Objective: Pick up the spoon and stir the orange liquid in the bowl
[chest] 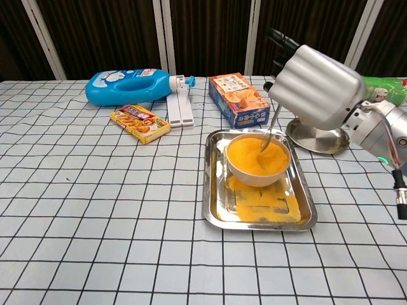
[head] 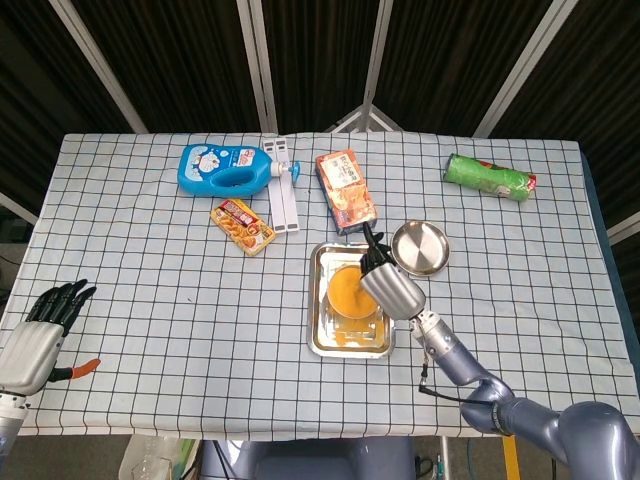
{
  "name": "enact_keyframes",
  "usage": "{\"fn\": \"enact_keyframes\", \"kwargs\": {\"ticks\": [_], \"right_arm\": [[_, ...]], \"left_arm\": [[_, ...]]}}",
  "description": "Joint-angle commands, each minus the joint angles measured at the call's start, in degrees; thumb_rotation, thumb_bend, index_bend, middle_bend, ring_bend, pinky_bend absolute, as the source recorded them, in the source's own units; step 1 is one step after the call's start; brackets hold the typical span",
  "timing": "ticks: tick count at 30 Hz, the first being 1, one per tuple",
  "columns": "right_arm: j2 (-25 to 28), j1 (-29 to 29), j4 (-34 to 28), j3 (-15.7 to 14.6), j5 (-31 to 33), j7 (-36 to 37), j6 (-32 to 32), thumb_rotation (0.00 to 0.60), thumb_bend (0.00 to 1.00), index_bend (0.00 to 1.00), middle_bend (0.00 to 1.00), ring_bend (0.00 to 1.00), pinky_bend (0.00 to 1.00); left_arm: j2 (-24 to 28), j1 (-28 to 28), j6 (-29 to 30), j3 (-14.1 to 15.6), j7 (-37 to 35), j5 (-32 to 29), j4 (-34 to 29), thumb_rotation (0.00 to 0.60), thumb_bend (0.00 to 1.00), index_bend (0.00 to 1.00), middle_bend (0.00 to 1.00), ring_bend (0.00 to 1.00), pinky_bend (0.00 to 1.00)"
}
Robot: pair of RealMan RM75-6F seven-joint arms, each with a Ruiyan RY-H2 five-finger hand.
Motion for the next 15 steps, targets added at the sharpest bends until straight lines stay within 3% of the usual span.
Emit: {"fn": "enact_keyframes", "kwargs": {"ticks": [1, 15], "right_arm": [[1.48, -0.18, -1.1, -0.2, -0.21, -0.81, -0.1, 0.6, 0.64, 0.72, 0.55, 0.35, 0.06], [2.25, -2.19, 0.31, -2.77, -0.03, -0.81, -1.59, 0.6, 0.64, 0.72, 0.55, 0.35, 0.06]], "left_arm": [[-0.04, 0.01, 0.03, -0.01, 0.1, 0.0, -0.03, 0.6, 0.0, 0.0, 0.0, 0.0, 0.0], [-0.15, -0.09, -0.18, -0.02, 0.49, -0.11, -0.19, 0.6, 0.0, 0.0, 0.0, 0.0, 0.0]]}}
